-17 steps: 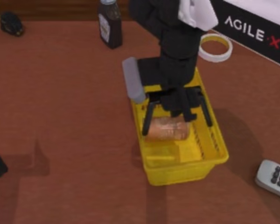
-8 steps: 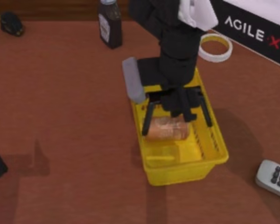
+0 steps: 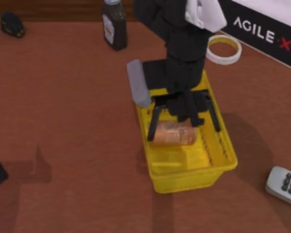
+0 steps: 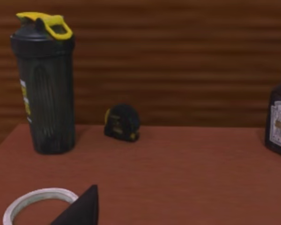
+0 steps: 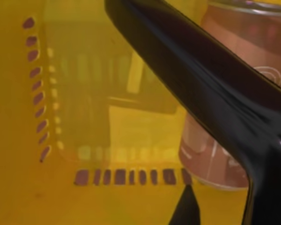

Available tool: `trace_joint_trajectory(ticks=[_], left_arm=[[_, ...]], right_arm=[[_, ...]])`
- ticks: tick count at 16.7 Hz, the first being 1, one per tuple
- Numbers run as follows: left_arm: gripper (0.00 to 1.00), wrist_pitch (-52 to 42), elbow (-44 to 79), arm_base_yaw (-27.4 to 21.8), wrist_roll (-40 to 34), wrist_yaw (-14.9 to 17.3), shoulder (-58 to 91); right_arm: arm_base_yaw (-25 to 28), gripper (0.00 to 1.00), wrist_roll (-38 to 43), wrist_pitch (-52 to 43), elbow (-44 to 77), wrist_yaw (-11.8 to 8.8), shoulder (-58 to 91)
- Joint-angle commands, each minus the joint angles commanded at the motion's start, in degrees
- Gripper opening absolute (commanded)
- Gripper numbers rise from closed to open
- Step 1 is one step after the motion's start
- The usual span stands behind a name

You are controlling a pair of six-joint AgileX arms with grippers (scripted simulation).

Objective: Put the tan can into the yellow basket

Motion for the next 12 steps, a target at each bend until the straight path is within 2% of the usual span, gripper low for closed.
trace_joint_trajectory(ticks=[5,12], left_arm=[[1.0,0.0,0.0,0.0,0.0,0.0,0.0],[1.0,0.0,0.0,0.0,0.0,0.0,0.0]], right_arm=[[-0.1,0.0,-0.34,-1.03,1.06,0.01,0.07],[-1.67,0.0,-2.11,-10.91,9.99,0.0,-0.89]])
